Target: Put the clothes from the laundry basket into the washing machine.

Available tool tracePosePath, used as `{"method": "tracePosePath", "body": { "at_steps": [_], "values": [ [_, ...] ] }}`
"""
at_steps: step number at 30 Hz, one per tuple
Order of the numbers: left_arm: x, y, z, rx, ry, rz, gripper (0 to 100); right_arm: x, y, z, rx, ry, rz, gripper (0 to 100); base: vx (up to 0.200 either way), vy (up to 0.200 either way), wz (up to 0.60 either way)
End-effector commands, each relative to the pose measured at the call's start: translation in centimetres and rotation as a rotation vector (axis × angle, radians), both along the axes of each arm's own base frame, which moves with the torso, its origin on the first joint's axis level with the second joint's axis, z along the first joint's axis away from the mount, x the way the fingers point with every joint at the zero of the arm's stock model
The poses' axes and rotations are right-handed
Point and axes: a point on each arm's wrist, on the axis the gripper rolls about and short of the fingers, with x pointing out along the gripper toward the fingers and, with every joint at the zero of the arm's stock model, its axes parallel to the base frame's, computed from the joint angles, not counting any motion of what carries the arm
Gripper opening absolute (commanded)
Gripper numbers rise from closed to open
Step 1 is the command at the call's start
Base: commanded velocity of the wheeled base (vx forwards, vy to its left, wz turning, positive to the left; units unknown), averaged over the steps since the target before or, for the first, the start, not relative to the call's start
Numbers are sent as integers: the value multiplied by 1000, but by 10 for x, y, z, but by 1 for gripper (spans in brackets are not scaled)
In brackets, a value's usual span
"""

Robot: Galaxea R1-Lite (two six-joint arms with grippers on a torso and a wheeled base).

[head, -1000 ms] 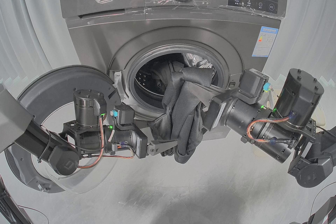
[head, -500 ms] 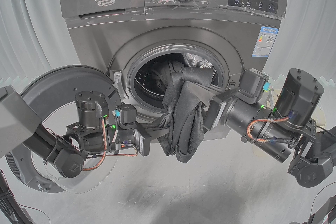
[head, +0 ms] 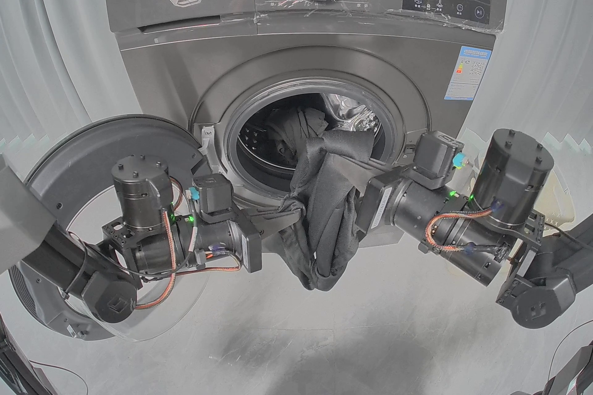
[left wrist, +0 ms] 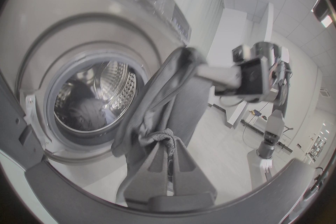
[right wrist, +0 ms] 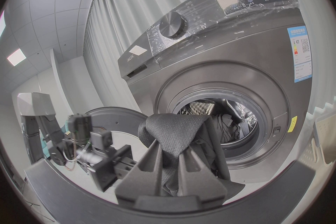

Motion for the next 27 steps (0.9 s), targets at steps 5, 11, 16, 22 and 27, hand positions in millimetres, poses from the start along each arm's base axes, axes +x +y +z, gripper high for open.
{"method": "tracePosePath", "body": {
  "at_steps": [5, 11, 16, 22, 27],
  "values": [
    [-18, 3, 35, -124, -119, -21, 0, 22, 13, -36, -12, -2, -15, 0, 0, 0, 0],
    [-20, 1, 38, -158, -140, -30, 0, 30, 16, -56, -29, 15, -23, 0, 0, 0, 0],
    [-20, 1, 43, -191, -157, -30, 0, 27, 14, -63, -46, 35, -18, 0, 0, 0, 0],
    [-19, 1, 52, -260, -177, -31, 0, 28, 16, -80, -82, 74, -16, 0, 0, 0, 0],
    [-14, -1, 61, -284, -208, -12, 0, 29, 20, -91, -83, 72, -13, 100, 0, 0, 0]
  ]
}}
